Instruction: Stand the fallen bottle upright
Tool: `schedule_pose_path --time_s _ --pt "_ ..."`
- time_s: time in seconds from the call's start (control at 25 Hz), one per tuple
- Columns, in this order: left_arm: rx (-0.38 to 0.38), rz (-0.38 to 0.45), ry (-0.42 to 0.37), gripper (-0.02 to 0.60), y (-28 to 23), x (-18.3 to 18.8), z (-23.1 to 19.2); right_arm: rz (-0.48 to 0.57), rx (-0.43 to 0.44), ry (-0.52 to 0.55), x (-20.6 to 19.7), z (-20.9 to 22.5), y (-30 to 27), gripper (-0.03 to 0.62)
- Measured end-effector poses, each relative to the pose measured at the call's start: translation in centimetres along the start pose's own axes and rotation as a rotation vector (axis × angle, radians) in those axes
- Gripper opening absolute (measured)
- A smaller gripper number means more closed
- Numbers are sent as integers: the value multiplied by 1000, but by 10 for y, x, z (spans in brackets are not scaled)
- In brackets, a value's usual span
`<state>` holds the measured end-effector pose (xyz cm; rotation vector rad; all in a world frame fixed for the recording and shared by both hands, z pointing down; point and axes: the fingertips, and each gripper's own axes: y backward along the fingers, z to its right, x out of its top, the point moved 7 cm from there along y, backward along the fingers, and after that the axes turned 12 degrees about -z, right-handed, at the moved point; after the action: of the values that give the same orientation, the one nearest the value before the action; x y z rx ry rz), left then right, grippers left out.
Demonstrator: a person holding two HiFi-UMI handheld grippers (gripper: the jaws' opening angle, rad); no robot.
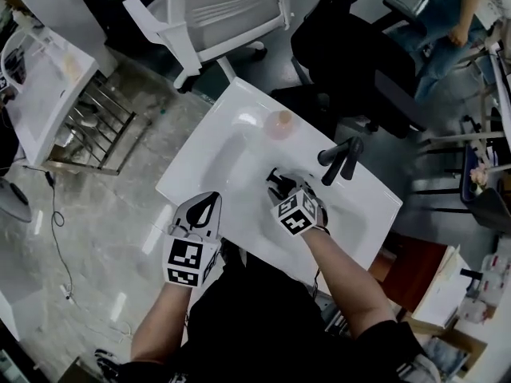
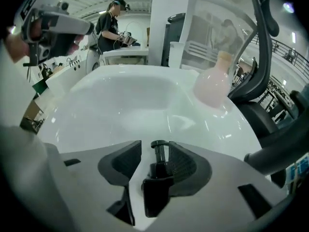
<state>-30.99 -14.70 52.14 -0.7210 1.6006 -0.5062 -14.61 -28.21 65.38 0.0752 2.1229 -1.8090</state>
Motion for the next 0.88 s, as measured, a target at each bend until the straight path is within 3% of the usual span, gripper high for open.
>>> schedule_pose_path --time_s 0.16,0.44,0.56,0.88 --pt "0 -19 14 9 -15 -3 -5 -87 -26 58 1 10 -28 190" --pt "18 -41 59 9 -22 -12 -20 -189 1 88 3 13 -56 190" --pt "21 -44 69 9 -24 -14 -24 -235 -15 123 6 13 -62 157" --pt "23 -42 96 9 -23 -22 -26 -302 -42 183 12 7 -64 153"
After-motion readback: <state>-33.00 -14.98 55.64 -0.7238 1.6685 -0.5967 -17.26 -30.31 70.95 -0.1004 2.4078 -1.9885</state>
